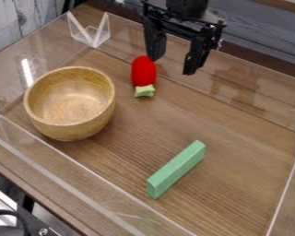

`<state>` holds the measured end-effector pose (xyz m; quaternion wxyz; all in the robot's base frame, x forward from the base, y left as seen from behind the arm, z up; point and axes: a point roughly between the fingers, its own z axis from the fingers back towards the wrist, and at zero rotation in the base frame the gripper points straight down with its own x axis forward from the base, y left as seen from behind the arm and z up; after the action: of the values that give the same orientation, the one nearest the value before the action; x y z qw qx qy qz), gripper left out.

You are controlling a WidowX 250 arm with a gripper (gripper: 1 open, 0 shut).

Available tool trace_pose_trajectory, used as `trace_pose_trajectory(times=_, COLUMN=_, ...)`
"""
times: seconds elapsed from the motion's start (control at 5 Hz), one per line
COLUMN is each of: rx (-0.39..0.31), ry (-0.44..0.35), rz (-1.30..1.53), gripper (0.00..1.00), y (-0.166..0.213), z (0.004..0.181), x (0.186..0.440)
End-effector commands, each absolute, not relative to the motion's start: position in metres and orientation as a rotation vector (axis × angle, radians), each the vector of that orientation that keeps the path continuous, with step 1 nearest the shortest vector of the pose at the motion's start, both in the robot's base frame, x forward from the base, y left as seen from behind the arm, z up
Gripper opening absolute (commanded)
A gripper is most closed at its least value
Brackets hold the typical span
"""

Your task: Put the green block in the brown bowl

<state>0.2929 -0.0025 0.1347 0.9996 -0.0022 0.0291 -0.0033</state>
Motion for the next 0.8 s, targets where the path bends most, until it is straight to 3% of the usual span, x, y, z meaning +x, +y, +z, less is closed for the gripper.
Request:
trace_pose_trajectory(times=0.0, rx=-0.004, ry=0.083, rz=-0.014, gripper=1.0, y=-0.004, z=0.124, x=0.29)
trace_pose_trajectory(times=0.6, rx=-0.034, ry=0.104, rz=-0.293, gripper=1.0, y=-0.041, z=0.082, x=0.238)
